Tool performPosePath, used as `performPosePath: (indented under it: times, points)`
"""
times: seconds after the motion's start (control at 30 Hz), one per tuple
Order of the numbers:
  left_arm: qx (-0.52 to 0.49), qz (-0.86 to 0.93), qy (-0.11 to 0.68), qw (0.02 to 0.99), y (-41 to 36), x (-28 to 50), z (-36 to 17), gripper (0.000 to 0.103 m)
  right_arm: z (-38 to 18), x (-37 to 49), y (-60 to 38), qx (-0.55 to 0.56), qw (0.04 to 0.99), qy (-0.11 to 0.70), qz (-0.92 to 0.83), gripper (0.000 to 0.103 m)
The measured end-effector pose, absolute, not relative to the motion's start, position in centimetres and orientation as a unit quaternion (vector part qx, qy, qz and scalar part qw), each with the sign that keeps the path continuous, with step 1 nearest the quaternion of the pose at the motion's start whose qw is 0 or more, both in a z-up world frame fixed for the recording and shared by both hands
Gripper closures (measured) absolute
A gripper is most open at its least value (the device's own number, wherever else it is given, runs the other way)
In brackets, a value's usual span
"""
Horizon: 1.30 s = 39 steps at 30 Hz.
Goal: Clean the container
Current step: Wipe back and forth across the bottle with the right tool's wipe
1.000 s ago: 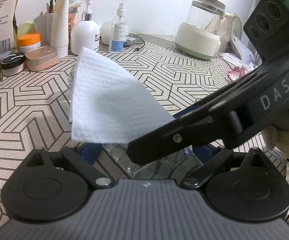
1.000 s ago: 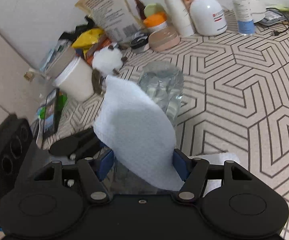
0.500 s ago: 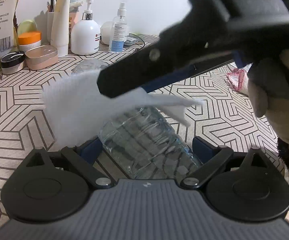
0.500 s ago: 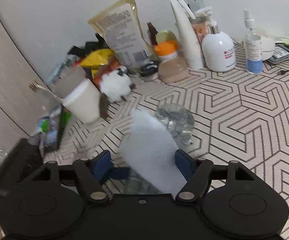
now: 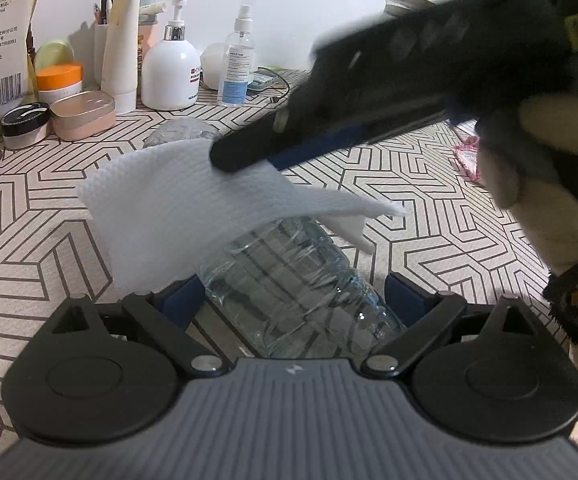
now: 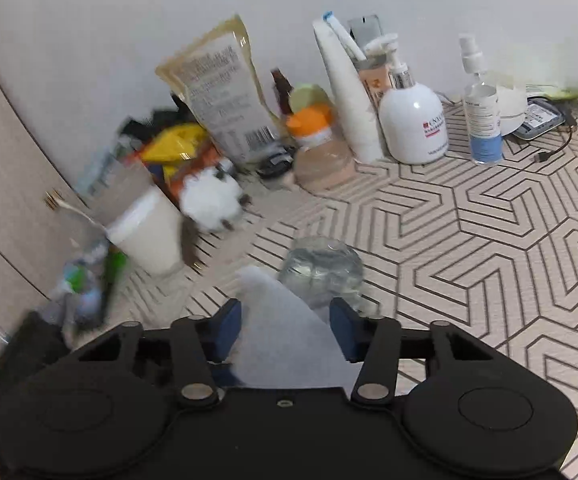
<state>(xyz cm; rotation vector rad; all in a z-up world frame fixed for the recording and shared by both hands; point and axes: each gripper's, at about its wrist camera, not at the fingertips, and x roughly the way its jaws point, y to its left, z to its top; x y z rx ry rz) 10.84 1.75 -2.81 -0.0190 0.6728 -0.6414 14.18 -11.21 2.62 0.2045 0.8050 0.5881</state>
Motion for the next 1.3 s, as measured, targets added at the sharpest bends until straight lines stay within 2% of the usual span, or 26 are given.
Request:
performPosePath:
  times: [0.03, 0.1, 0.3, 0.77, 0.83, 1.0, 1.3]
  points:
    - [-0.011, -0.31, 0.325, 0.894, 1.9, 10.9, -2.8, 0.005, 2.3, 14.2, -10.9, 0.086, 0.875, 0.387, 0.277, 0.061]
    - [-0.012, -0.311, 0.325, 0.893, 1.9, 11.0, -2.8, 0.005, 2.1, 13.6, -10.4, 0.06, 0.887, 0.368, 0.271, 0.063]
    - [-0.009, -0.31, 0.325, 0.893, 2.0, 10.9, -2.8, 0.005, 2.3, 11.2, -9.6, 0.008, 0.895, 0.349, 0.279, 0.063]
    - [-0.008, -0.312, 0.324, 0.893, 2.5, 11.0, -2.9, 0.005, 2.2, 8.6, -9.3, -0.034, 0.899, 0.336, 0.281, 0.057]
    - [-0.009, -0.312, 0.324, 0.893, 2.5, 11.1, -2.9, 0.005, 2.2, 9.1, -9.3, -0.031, 0.898, 0.338, 0.281, 0.052]
    - [-0.014, -0.312, 0.325, 0.893, 2.5, 11.1, -2.9, 0.005, 1.9, 10.5, -9.1, -0.024, 0.899, 0.338, 0.278, 0.047]
    - [-0.006, -0.309, 0.326, 0.894, 2.4, 11.4, -2.9, 0.005, 1.6, 12.8, -9.9, 0.005, 0.902, 0.334, 0.273, 0.047]
